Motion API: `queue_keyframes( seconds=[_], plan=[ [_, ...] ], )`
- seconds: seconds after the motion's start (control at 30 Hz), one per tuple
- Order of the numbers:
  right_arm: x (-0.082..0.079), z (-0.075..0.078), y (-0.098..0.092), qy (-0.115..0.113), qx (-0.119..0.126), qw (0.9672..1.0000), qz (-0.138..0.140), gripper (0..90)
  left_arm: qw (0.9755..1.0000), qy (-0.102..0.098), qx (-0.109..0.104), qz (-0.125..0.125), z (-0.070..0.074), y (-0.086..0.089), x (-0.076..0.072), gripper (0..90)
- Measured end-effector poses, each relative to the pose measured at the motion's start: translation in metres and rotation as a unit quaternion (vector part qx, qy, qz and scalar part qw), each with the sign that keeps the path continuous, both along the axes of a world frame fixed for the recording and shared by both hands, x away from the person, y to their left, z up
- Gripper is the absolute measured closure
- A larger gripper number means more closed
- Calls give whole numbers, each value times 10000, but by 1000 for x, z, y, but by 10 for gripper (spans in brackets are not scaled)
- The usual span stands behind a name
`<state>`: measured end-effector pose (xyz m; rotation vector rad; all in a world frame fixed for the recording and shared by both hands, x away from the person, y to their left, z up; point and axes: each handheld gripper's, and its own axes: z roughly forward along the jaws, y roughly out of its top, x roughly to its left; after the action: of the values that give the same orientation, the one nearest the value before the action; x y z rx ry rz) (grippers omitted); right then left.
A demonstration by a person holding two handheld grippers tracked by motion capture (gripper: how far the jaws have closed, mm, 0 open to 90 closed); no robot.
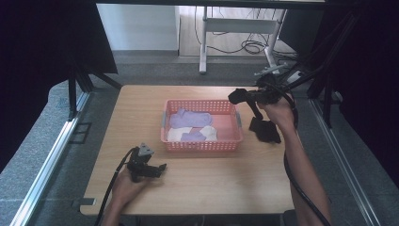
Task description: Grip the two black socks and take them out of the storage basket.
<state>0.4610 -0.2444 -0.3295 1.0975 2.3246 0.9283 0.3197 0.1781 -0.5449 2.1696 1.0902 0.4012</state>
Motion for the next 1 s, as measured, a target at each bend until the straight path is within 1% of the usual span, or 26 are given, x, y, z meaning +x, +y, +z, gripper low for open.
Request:
queue_keyframes(
  seconds=[0.2, 0.33, 0.4, 0.53, 0.73, 1.0],
  plan=[
    [2, -6, -24, 13, -16, 9995, -316, 831, 10000, 8, -9, 8, 0, 0, 0, 110],
    [5, -18, -39, 36, -121, 9983, -562, 831, 10000, 12, 7, -7, 0, 0, 0, 110],
    [8, -25, -47, 89, -123, 9975, -692, 831, 10000, 13, 6, -7, 0, 0, 0, 110],
    [12, -38, -58, 176, -110, 9961, -853, 831, 10000, 13, 9, -9, 0, 0, 0, 110],
    [16, -56, -65, 291, -133, 9947, -981, 831, 10000, 14, 8, -7, 0, 0, 0, 110],
    [20, -80, -66, 426, -182, 9938, -1014, 830, 10000, 18, 4, -6, 0, 0, 0, 110]
  ],
)
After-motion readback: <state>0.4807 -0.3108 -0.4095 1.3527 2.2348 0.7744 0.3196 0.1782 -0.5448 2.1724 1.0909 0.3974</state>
